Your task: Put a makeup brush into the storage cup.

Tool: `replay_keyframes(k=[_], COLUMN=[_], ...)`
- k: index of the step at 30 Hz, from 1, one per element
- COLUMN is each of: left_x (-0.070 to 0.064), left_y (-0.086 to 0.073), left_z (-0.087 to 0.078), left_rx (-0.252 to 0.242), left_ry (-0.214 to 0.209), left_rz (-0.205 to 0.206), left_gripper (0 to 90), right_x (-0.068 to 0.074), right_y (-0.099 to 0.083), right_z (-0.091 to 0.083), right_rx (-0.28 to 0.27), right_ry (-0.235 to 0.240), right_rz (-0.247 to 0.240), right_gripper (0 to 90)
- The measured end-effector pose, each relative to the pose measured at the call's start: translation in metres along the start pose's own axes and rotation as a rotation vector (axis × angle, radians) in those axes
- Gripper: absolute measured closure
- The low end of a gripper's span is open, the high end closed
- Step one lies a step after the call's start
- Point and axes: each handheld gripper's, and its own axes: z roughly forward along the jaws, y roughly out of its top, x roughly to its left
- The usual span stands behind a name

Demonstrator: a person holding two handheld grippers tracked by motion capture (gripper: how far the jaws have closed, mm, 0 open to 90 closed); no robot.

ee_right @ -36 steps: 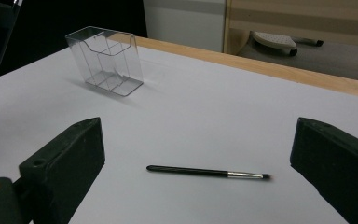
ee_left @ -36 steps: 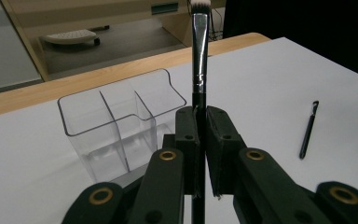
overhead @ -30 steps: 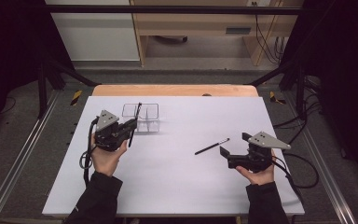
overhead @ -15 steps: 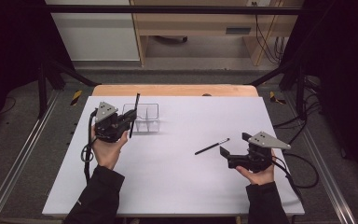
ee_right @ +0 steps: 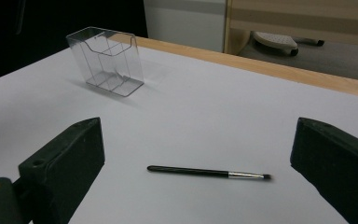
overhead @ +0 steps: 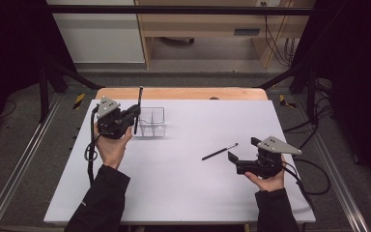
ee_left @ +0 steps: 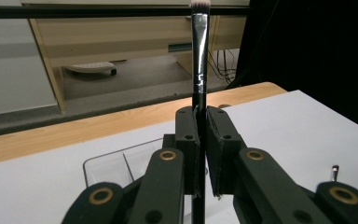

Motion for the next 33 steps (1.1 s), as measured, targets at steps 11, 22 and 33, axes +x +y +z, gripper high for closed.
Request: replay_keyframes(k=[11, 22, 33], left_x=[0.004, 0.009, 0.014], left_y=[0.006, 0.011, 0.013], left_z=[0.012, 0.029, 0.049], left_rx=[-0.012, -0.020, -0.028], left_ry=[0.018, 0.030, 0.039], left_rz=[-0.001, -0.006, -0.015], left_gripper=[83.2, 83.2, 83.2], right_x=[0.000, 0.000, 0.000], right_y=[0.000, 0.000, -0.001], right_z=[0.001, 0.002, 0.002], right_rx=[0.003, 0.005, 0.004], right_ry=[0.002, 0.003, 0.003], right_rz=[0.000, 0.003, 0.004], right_gripper=[3.4, 3.4, 3.4])
